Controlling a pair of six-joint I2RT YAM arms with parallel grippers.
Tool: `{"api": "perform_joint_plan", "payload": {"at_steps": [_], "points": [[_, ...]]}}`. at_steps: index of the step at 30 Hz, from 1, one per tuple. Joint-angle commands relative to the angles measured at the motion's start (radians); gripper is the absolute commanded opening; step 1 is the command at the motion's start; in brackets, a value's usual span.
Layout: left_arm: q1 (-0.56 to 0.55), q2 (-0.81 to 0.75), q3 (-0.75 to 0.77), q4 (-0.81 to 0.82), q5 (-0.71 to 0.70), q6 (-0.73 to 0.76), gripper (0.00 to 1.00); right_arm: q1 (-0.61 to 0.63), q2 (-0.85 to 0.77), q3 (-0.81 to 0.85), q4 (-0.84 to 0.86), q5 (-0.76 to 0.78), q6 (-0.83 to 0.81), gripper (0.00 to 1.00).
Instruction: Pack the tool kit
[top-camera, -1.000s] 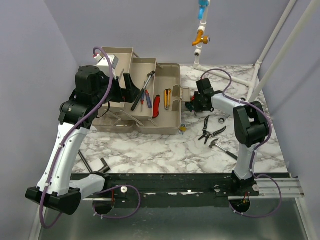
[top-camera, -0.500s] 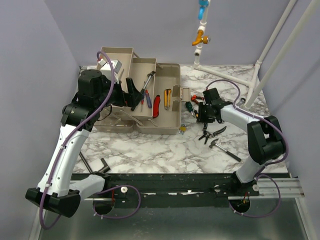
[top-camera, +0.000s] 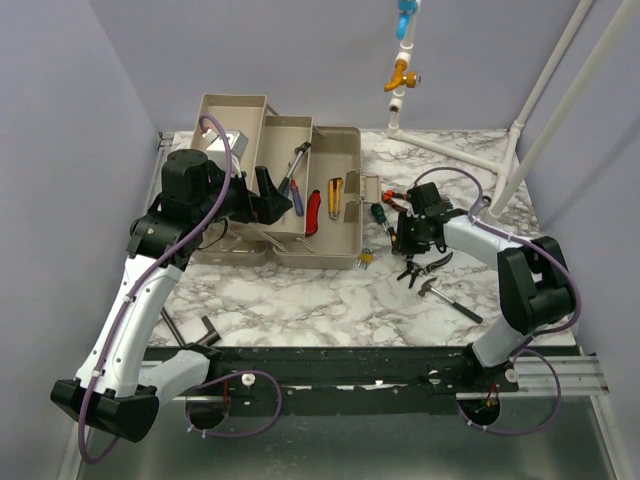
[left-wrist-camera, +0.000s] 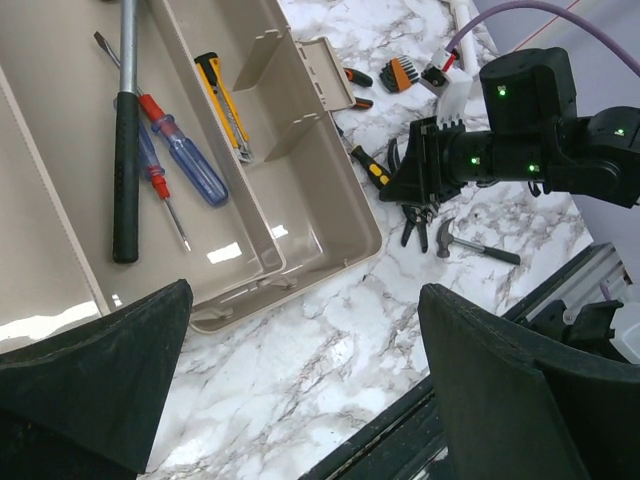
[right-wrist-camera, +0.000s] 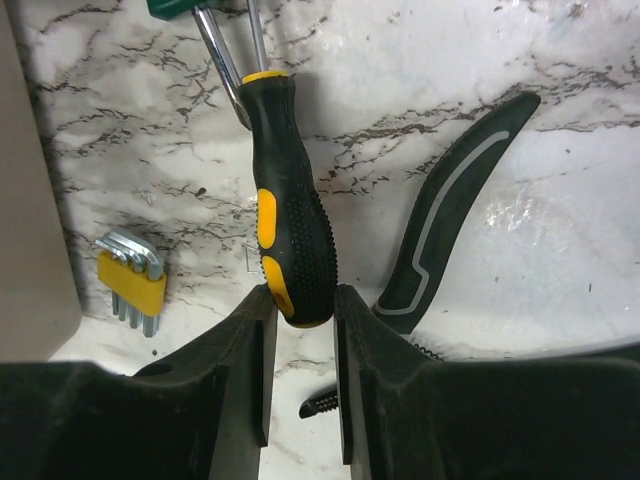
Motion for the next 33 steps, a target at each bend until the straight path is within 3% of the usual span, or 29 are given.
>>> {"api": "perform_joint_plan", "payload": {"at_steps": [1,6,15,18,23,25,30,33], "points": [[-0.008,-0.037,-0.045,0.045,0.037,-0.018,0.99,0.003,0.024,-0.013,-0.004,-0.021,0.017,0.36],[-0.015,-0.044,-0.08,0.06,0.05,-0.025,0.99,0.003,0.03,0.01,-0.017,0.024,0.019,0.55],[-0.017,-0.052,-0.076,0.054,0.045,-0.023,0.98,0.013,0.117,0.131,-0.063,0.055,-0.015,0.57],[-0.019,-0.062,-0.079,0.059,0.048,-0.031,0.98,0.025,0.151,0.149,-0.062,0.054,-0.014,0.49],[-0.02,-0.087,-0.098,0.101,0.079,-0.079,0.98,0.029,0.142,0.131,-0.061,0.093,-0.008,0.22],[-0.02,-0.092,-0.119,0.132,0.107,-0.116,0.98,0.03,0.101,0.107,-0.06,0.108,-0.002,0.15],[-0.042,-0.123,-0.248,0.324,0.177,-0.277,0.97,0.029,-0.054,0.044,-0.081,0.129,0.021,0.09],[-0.114,-0.113,-0.315,0.435,0.175,-0.357,0.97,0.03,-0.188,-0.005,-0.084,0.118,0.04,0.06]]}}
